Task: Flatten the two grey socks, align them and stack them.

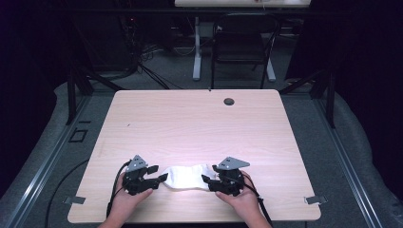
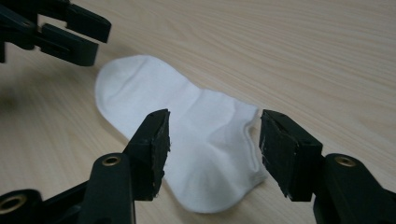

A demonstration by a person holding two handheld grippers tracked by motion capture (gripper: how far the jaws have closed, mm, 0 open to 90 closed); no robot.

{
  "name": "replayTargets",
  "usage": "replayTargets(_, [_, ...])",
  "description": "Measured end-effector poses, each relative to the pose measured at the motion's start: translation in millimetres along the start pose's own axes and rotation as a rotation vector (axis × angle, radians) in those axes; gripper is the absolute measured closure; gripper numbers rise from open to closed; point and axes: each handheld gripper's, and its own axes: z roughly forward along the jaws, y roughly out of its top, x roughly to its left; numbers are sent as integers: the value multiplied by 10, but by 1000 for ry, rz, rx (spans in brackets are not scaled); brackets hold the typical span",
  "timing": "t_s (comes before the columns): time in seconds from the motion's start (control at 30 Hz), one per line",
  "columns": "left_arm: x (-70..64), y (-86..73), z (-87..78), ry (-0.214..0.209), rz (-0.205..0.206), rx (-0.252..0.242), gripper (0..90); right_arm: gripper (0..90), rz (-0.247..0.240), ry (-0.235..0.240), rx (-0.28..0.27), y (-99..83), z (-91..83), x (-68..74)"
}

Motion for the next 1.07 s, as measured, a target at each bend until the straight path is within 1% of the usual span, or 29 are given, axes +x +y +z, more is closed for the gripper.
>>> replayTargets(0.07, [31,-1,-42,9,-3,-1,443,428,20,36,-2,23,-36,4])
replayTargets(0.1, [31,-1,-42,9,-3,-1,443,428,20,36,-2,23,-36,4])
replayTargets(0.13, [42,-1,-56,14,-5,-2,443,436,10,41,-16,36,-60,21])
replayTargets(0.17, [58,-1,-71,16,-3,-4,443,438,0,40,-15,41,-78,32])
replayTargets(0.23, [80,-6,-96,23,-7,-8,442,445,-18,23,-5,25,-110,47])
replayTargets(0.27, [96,-10,-101,25,-7,-11,442,461,-16,21,2,6,-124,49])
replayTargets(0.33, [123,-19,-106,30,-13,-6,442,492,13,20,34,-37,-156,47])
replayTargets(0.43, [163,-34,-95,36,-18,0,441,514,22,-8,47,-107,-199,18])
replayTargets(0.5, [183,-44,-87,39,-20,7,441,525,37,-22,39,-154,-196,-16])
replayTargets(0.53, [190,-53,-79,39,-27,1,441,527,44,-35,19,-182,-184,-33])
replayTargets(0.63, [219,-69,-63,41,-28,12,441,525,51,-68,-11,-238,-146,-104])
replayTargets(0.7, [231,-76,-42,52,-30,20,438,518,44,-100,-15,-255,-135,-162])
replayTargets(0.73, [243,-79,-32,50,-29,24,438,512,47,-109,-19,-265,-134,-179])
replayTargets(0.83, [258,-86,-12,64,-25,28,434,506,72,-122,-21,-307,-137,-238])
replayTargets(0.9, [257,-92,0,72,-25,30,434,502,76,-125,-29,-322,-134,-252])
replayTargets(0.97, [251,-94,15,67,-23,39,434,494,68,-137,-27,-332,-136,-273])
replayTargets(1.07, [211,-92,25,68,-7,37,436,486,91,-141,-31,-334,-148,-297])
